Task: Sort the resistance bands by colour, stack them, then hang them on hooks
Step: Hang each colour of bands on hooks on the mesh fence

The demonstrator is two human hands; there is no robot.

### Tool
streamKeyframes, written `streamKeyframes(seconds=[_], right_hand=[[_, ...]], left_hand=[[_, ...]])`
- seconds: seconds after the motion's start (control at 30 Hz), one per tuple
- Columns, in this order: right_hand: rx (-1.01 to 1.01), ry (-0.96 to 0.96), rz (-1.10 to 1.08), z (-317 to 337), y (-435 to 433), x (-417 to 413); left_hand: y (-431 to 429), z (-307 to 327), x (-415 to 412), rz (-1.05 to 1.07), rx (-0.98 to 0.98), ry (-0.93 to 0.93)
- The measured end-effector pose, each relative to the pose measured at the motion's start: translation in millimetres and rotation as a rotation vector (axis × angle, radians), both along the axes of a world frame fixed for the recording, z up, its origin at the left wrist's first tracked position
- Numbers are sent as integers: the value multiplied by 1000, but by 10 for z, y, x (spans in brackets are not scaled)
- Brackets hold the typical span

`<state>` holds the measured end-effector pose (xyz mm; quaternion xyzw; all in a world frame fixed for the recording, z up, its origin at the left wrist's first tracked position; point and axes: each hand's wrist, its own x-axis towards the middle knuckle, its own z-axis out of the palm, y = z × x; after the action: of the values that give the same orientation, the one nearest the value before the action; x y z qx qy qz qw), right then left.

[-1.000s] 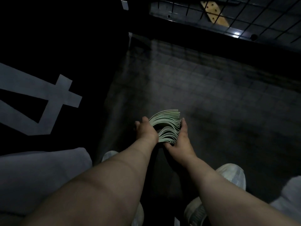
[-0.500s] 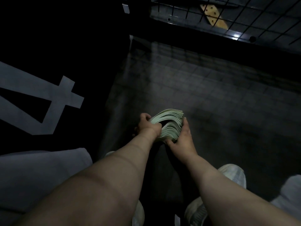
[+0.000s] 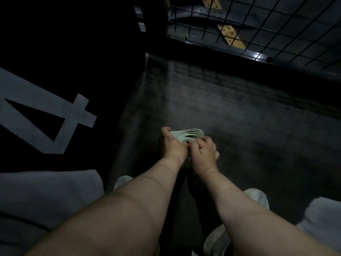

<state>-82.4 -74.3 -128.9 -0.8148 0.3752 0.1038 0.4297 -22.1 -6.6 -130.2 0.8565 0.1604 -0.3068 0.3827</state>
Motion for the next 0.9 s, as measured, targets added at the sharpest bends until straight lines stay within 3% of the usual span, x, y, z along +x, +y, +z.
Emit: streamKeyframes(seconds=[0.2,0.27,0.37,0.47,0.63,0.73,0.9], right_hand=[[-41,195,-102,268,-95,110],[206,185,-382,451,-59,163],[780,40,-777,665,-68,272],[1207,5,-698,1083,-40,345],[1346,-38,-736,1628,-46,407],[1229,-27,-735,1788,-71,460],[1187,-141,-558,2243,-35,472]], left_hand=[[-97,305,5,-127,62,-121],[-125,358,42,-204,124,-157],[-187,568,80,-317,158,-204],[-221,817,87,-409,212,-302],[-173,1255,151,-466,265,-391],[-168,1597,169,-493,308,-432],[-125,2195,133,-450,307,-559]])
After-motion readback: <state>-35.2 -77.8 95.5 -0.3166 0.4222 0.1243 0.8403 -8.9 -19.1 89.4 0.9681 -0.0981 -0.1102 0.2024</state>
